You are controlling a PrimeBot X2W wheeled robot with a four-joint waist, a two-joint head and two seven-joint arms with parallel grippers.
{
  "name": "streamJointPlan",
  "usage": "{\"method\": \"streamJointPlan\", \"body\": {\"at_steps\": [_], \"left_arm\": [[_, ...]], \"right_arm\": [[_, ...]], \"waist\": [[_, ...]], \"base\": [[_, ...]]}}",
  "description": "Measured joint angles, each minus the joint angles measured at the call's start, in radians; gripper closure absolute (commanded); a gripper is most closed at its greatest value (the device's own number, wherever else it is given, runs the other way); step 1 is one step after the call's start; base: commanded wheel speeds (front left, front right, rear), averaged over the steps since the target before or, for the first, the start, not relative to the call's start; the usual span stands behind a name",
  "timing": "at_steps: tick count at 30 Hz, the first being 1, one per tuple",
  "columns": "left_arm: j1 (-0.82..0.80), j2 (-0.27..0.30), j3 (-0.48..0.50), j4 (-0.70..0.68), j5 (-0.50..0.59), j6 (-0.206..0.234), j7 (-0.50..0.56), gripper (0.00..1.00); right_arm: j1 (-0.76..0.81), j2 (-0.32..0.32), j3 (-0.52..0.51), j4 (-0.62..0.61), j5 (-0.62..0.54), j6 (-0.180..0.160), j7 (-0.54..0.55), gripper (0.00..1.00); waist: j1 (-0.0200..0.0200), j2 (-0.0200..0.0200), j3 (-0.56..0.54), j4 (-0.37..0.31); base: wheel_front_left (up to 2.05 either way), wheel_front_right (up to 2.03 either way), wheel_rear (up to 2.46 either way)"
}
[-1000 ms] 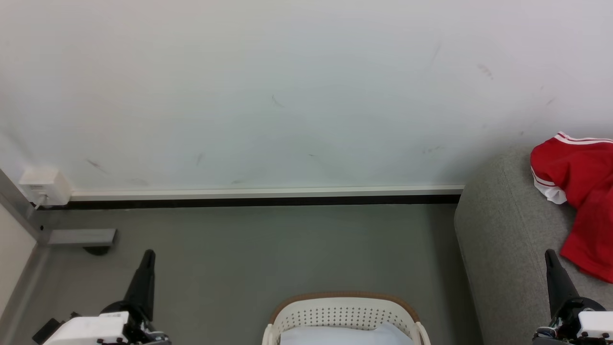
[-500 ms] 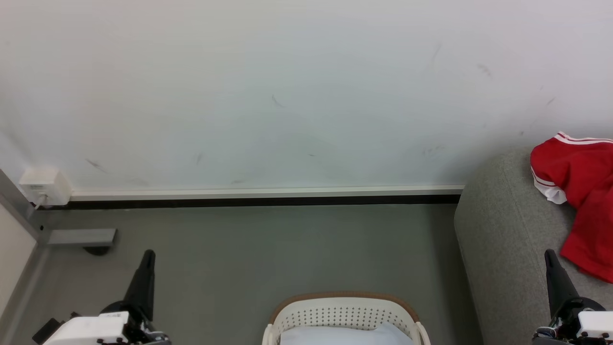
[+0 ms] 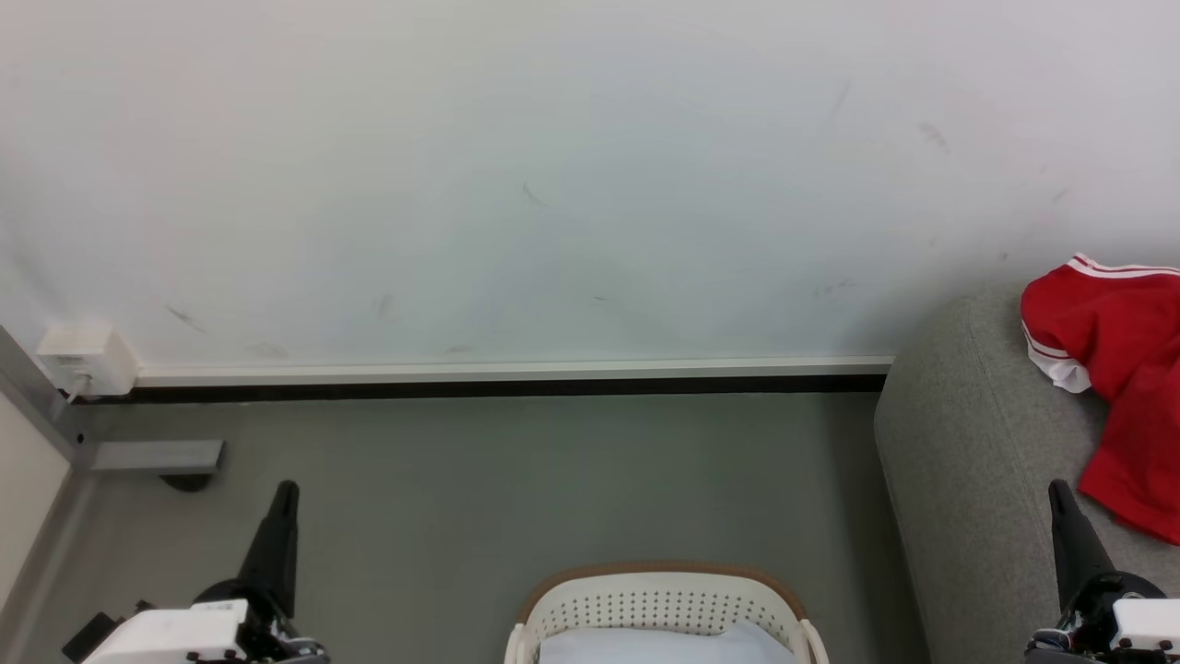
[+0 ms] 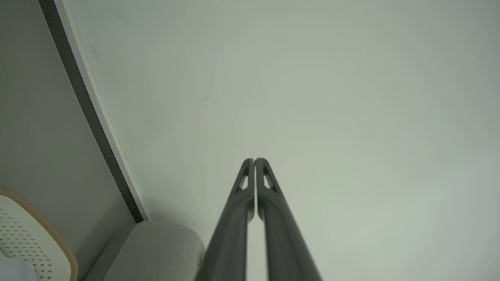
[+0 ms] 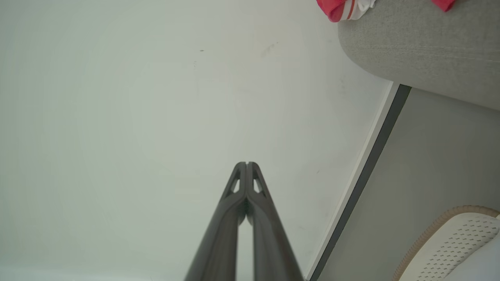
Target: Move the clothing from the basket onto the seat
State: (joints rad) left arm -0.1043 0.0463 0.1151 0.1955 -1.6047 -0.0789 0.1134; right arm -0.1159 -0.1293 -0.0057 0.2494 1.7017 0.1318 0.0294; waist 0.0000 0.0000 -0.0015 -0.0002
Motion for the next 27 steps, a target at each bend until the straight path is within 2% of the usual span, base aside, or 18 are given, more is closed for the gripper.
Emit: {"method": "streamJointPlan", "body": {"at_steps": [27], "left_arm": [[0.0,0.0,0.0,0.0,0.0,0.0,0.0,1.0]], "right_arm": [[0.0,-0.012,0.016,-0.001,0.017,0.0,-0.013,1.0]], "waist": [[0.0,0.0,0.0,0.0]], "base": [[0.0,0.0,0.0]]}}
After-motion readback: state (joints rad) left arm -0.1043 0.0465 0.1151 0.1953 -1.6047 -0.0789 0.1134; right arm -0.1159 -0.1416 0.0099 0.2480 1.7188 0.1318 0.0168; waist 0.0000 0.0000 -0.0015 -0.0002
